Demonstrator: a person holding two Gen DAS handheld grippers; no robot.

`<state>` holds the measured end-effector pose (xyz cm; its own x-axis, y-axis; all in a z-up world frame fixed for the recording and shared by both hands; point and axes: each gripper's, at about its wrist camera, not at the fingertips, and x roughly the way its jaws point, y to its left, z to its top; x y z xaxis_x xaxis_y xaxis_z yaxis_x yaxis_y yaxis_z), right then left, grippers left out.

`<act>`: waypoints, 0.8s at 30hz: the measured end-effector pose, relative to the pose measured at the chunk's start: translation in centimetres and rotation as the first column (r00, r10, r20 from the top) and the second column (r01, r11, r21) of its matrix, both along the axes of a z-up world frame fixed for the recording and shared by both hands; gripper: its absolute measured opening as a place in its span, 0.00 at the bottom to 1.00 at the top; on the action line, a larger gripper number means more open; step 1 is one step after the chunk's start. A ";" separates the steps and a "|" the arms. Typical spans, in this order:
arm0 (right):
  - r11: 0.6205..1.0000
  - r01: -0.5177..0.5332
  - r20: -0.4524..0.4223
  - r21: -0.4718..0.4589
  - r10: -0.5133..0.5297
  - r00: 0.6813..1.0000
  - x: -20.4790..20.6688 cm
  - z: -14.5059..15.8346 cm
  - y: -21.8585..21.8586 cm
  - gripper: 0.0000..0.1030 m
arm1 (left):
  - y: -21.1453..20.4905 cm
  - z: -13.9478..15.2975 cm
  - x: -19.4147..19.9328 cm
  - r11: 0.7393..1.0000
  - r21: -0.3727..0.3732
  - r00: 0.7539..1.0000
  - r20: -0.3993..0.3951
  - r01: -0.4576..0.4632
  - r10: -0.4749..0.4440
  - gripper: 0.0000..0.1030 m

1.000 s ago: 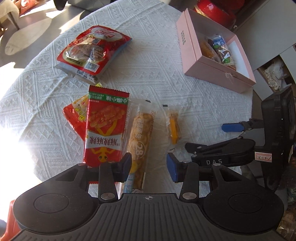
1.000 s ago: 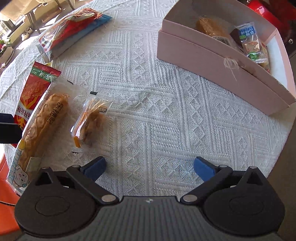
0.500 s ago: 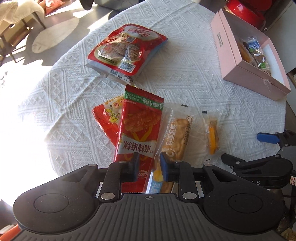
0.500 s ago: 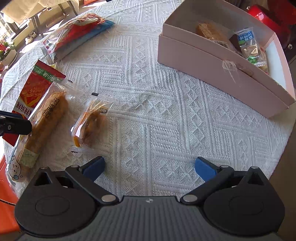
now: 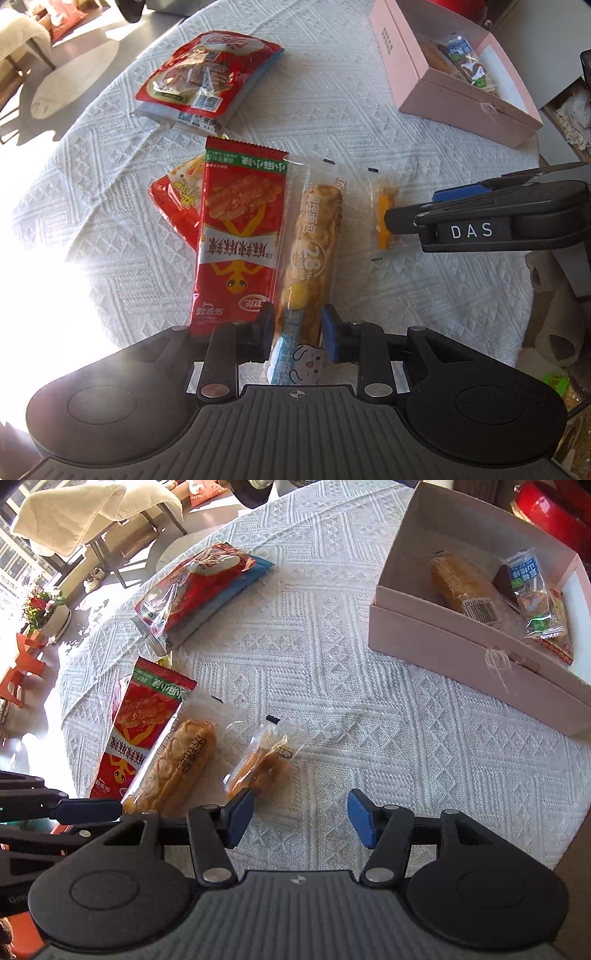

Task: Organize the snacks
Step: 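Grasp the long biscuit stick pack with the left tool while the right grasps the orange packet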

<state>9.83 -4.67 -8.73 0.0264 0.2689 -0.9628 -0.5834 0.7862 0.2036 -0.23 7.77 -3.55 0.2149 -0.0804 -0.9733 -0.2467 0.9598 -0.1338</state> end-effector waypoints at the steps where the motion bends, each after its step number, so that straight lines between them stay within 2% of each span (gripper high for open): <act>1: 1.000 -0.003 0.004 -0.005 0.003 1.000 0.1 -0.2 0.6 0.53 | 0.1 0.0 0.1 1.000 -0.005 1.000 0.002 -0.004 0.004 0.34; 4: 1.000 -0.017 -0.009 -0.001 0.017 1.000 0.3 -0.6 2.6 0.44 | 0.1 -0.2 0.5 1.000 -0.001 1.000 -0.002 0.007 -0.007 0.34; 6: 0.999 -0.029 -0.023 -0.019 0.029 0.999 0.4 -1.0 3.6 0.33 | 0.1 -0.6 0.9 1.000 -0.003 1.000 -0.010 0.011 -0.011 0.34; 8: 0.998 -0.040 -0.025 -0.038 0.039 0.999 0.3 -1.3 3.9 0.26 | 0.0 -1.0 1.1 1.000 0.006 1.000 -0.019 0.020 -0.020 0.36; 13: 0.998 -0.055 -0.045 -0.038 0.054 0.998 0.0 -1.3 3.1 0.20 | 0.1 -2.2 1.7 1.000 -0.004 0.999 -0.052 0.015 -0.015 0.41; 15: 0.998 -0.057 -0.048 -0.040 0.055 0.997 -0.1 -1.2 2.4 0.20 | 0.0 -2.9 1.9 0.999 -0.034 0.997 -0.072 0.005 -0.008 0.40; 20: 0.997 -0.041 -0.056 -0.070 0.037 0.998 0.0 -1.0 0.0 0.19 | -0.8 -2.9 1.8 0.994 -0.105 0.998 -0.064 -0.013 0.006 0.35; 24: 0.995 -0.020 -0.054 -0.094 0.015 0.998 0.2 -0.9 -1.8 0.19 | -2.0 -3.3 2.0 0.989 -0.145 0.997 -0.073 -0.020 0.009 0.34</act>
